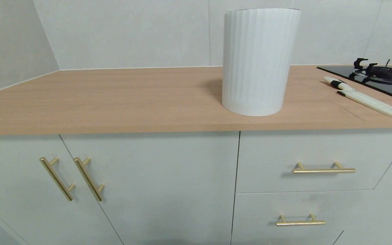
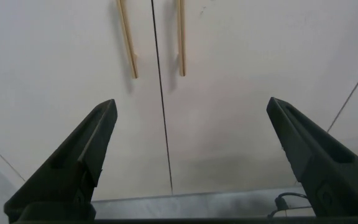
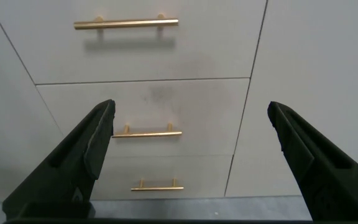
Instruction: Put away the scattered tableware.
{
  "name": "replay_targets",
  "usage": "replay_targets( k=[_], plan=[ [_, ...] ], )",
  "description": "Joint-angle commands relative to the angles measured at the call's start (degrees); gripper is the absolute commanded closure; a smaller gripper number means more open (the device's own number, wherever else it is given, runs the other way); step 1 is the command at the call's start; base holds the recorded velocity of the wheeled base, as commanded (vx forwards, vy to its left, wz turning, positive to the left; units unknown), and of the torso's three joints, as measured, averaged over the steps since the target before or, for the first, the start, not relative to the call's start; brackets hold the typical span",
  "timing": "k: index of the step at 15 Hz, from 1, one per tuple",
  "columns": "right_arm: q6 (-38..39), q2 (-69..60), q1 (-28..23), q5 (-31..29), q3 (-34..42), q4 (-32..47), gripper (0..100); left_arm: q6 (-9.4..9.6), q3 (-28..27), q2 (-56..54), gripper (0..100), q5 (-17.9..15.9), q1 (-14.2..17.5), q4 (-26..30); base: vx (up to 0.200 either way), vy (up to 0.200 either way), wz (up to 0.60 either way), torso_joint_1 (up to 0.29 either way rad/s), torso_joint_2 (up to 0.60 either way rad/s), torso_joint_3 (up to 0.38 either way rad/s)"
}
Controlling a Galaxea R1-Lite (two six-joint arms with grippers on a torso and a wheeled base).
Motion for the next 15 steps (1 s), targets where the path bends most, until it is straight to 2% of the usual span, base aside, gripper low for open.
replay_targets(
  k=[1, 10, 13, 15],
  plan=[
    [0.0, 0.1, 0.0, 0.0, 0.0, 0.0, 0, 0.02, 0.0, 0.0, 0, 0.0, 0.0, 0.0, 0.0, -0.2, 0.0, -0.002, 0.0, 0.007],
    [0.0, 0.1, 0.0, 0.0, 0.0, 0.0, 0, 0.02, 0.0, 0.0, 0, 0.0, 0.0, 0.0, 0.0, 0.0, 0.0, 0.0, 0.0, 0.0],
    [0.0, 0.1, 0.0, 0.0, 0.0, 0.0, 0, -0.07, 0.0, 0.0, 0, 0.0, 0.0, 0.0, 0.2, 0.0, 0.0, 0.001, 0.0, 0.002],
    [0.0, 0.1, 0.0, 0.0, 0.0, 0.0, 0, -0.07, 0.0, 0.0, 0, 0.0, 0.0, 0.0, 0.0, 0.0, 0.0, 0.0, 0.0, 0.0]
  ],
)
